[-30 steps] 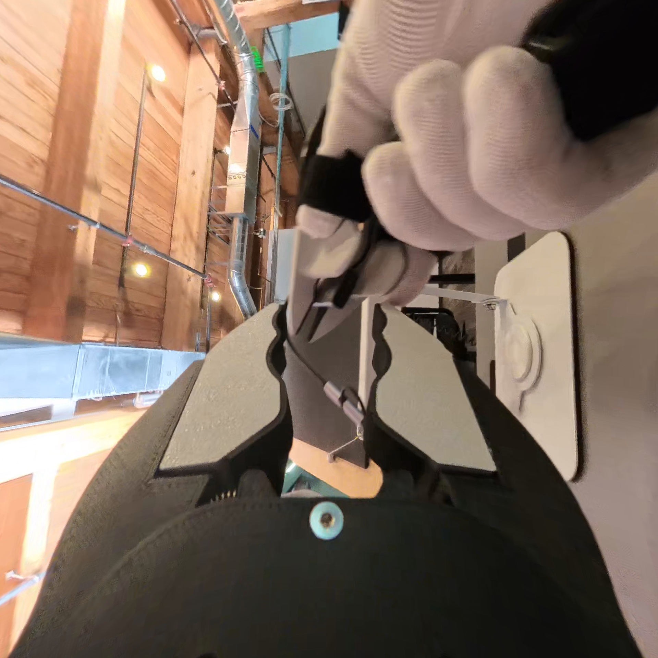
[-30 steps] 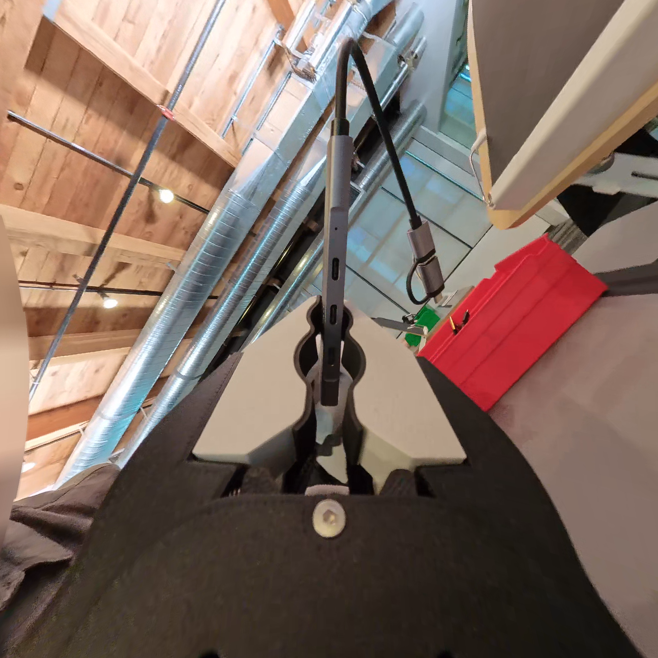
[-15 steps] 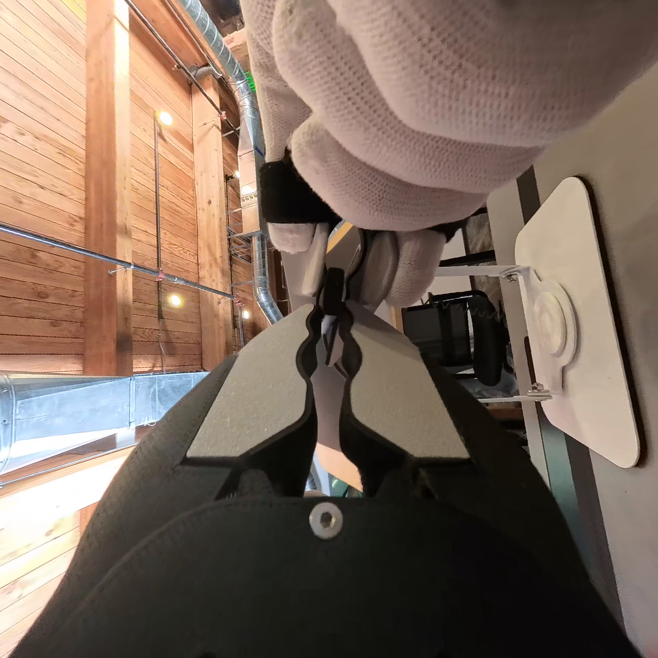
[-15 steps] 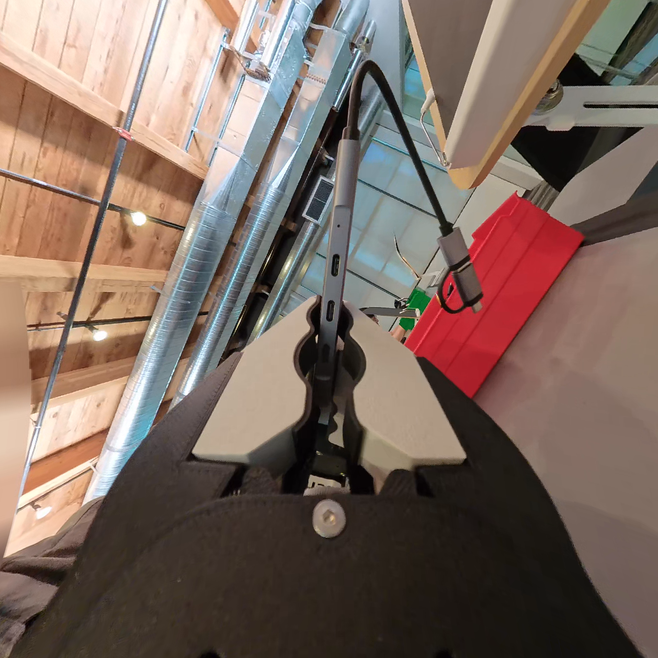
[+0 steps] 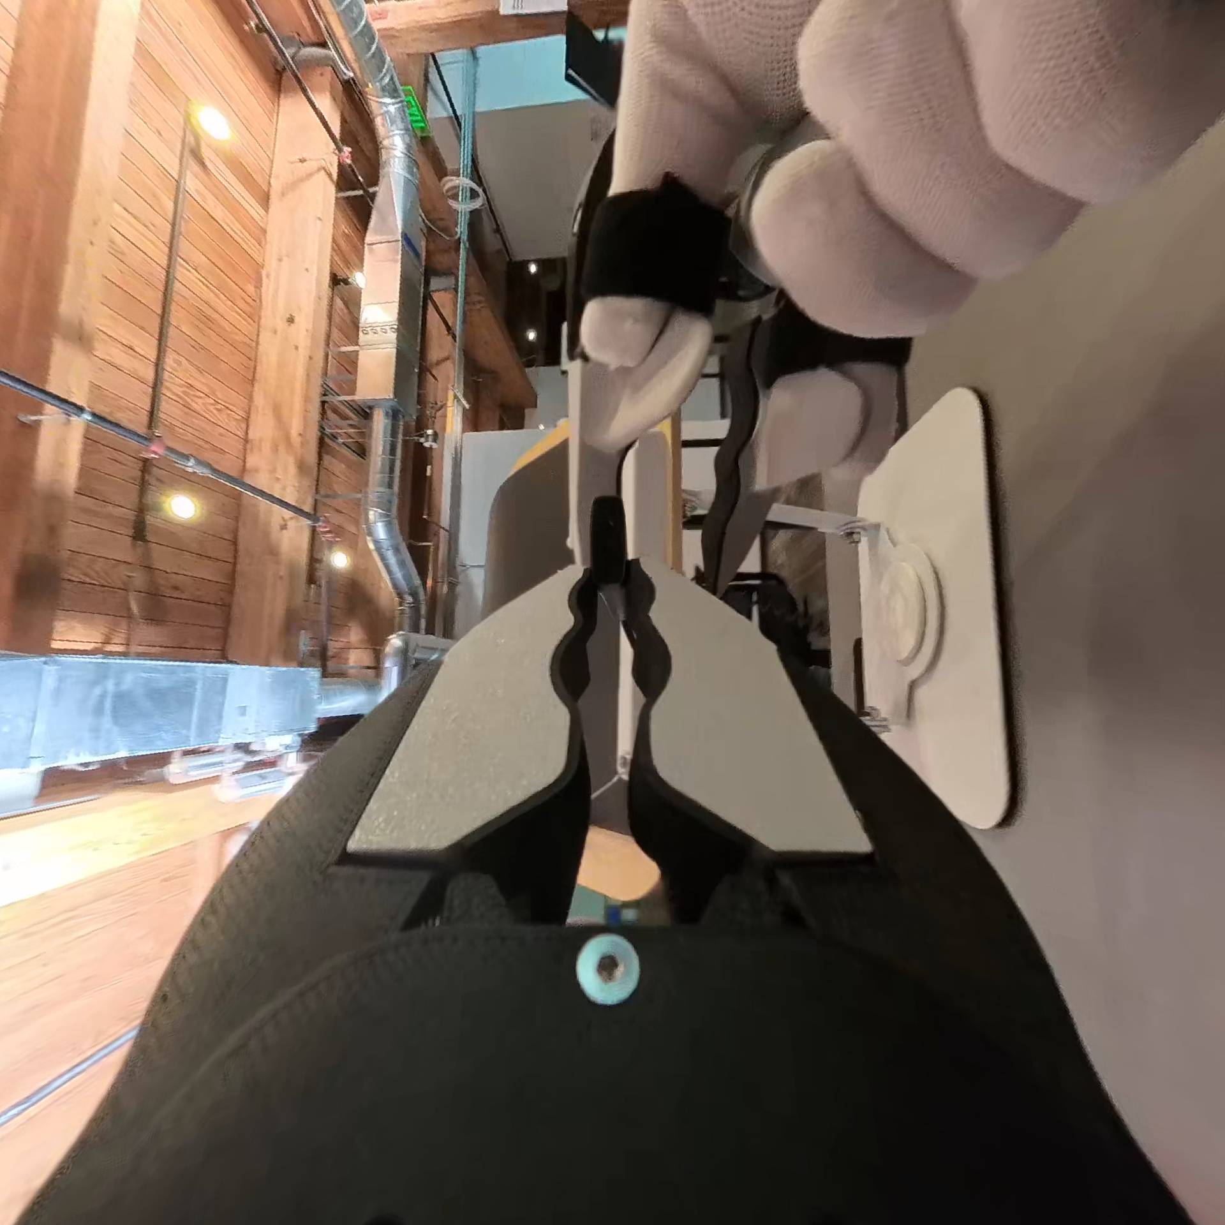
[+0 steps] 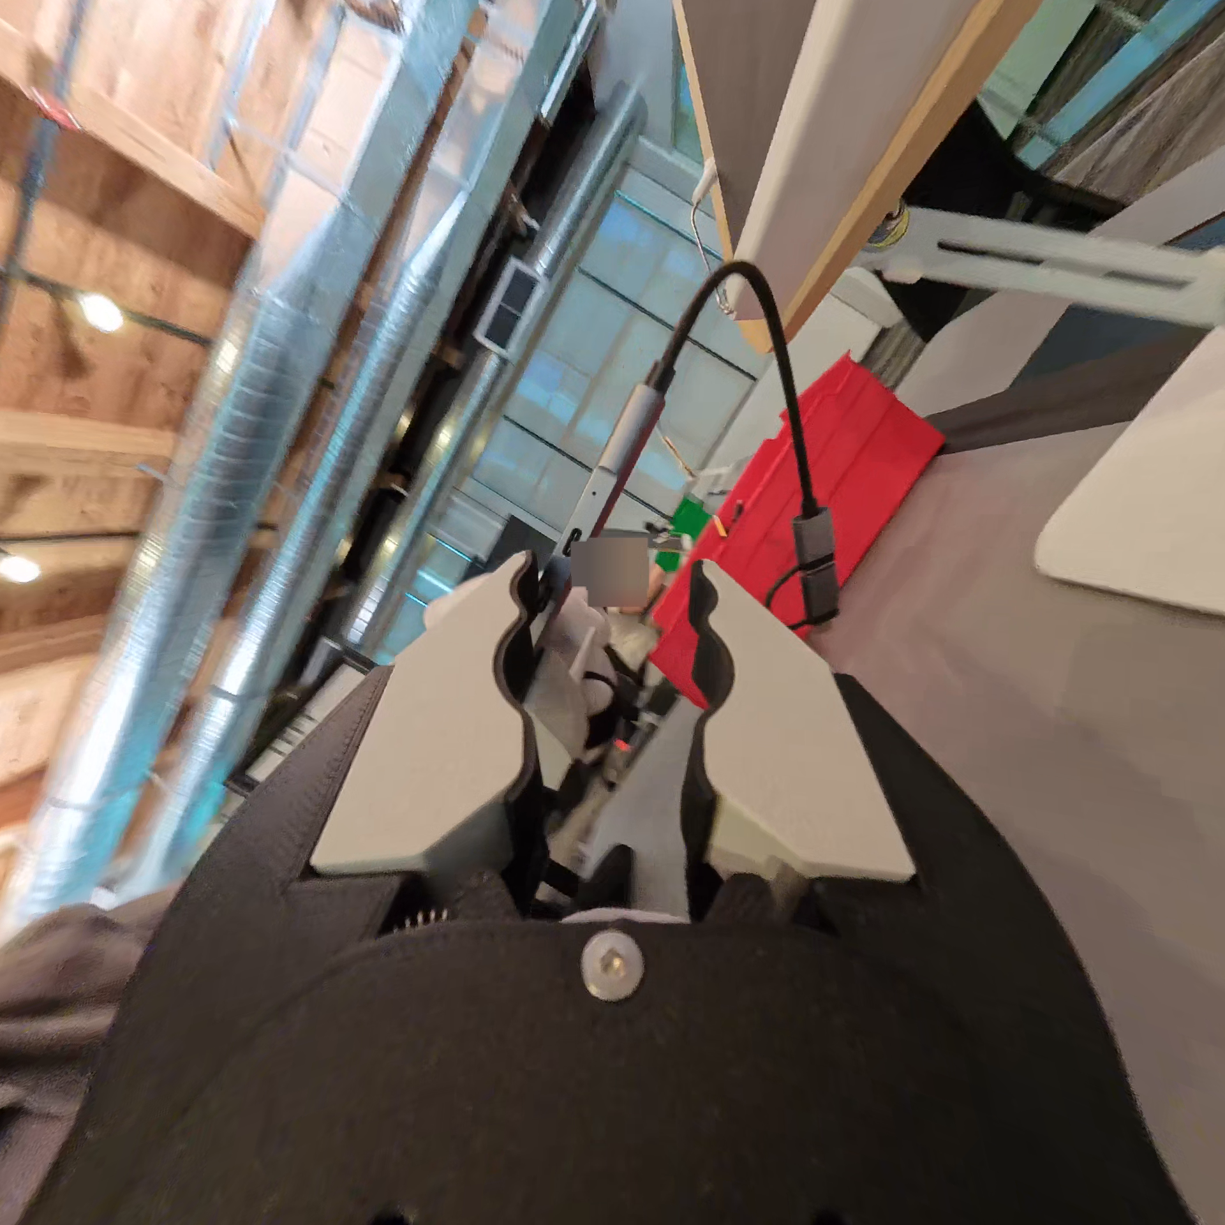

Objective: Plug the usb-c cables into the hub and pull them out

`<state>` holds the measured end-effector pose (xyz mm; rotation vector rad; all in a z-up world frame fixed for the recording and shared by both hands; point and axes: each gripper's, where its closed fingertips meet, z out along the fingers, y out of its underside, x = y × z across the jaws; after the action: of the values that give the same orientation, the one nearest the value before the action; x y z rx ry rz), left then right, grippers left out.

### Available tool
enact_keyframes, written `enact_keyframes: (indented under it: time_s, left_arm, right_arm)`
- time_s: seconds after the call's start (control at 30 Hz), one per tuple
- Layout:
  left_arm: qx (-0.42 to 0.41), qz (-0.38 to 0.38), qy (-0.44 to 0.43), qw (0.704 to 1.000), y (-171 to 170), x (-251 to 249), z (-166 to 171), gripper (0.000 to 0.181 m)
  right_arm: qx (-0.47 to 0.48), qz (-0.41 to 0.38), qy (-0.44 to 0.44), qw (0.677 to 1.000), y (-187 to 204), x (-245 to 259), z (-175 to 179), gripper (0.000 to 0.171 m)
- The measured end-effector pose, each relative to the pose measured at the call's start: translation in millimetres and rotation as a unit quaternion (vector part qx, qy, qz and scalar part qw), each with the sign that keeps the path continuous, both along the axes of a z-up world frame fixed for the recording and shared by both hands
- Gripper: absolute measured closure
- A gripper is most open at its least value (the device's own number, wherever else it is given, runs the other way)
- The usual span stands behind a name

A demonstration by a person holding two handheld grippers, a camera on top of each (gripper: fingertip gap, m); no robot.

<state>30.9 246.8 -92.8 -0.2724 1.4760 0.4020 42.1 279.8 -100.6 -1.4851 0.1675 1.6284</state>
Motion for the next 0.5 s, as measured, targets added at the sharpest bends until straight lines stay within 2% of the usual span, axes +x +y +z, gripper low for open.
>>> enact_keyframes:
  time_s: [0.07, 0.13, 0.2, 0.37, 0.5]
  left_arm:
    - [-0.028, -0.01, 0.009, 1.0, 1, -8, -1, 0.173]
    - [-0.045, -0.024, 0.024, 0.998, -2, -16, 0, 0.173]
    - [-0.062, -0.048, 0.044, 0.996, -11, -24, 3, 0.173]
    - [-0.085, -0.122, 0.11, 0.983, -54, -34, 12, 0.173]
    - [-0.081, -0.18, 0.17, 0.965, -97, -33, 5, 0.173]
  right_arm:
    - [0.017, 0.012, -0.063, 0.998, -3, 4, -6, 0.129]
    - [0.049, 0.056, -0.112, 0.991, -16, 6, -6, 0.128]
    - [0.126, 0.084, -0.182, 0.972, -36, 10, 0, 0.133]
    - [0.308, 0.119, -0.323, 0.887, -90, 7, 22, 0.13]
    - [0.379, 0.156, -0.378, 0.83, -119, -11, 23, 0.12]
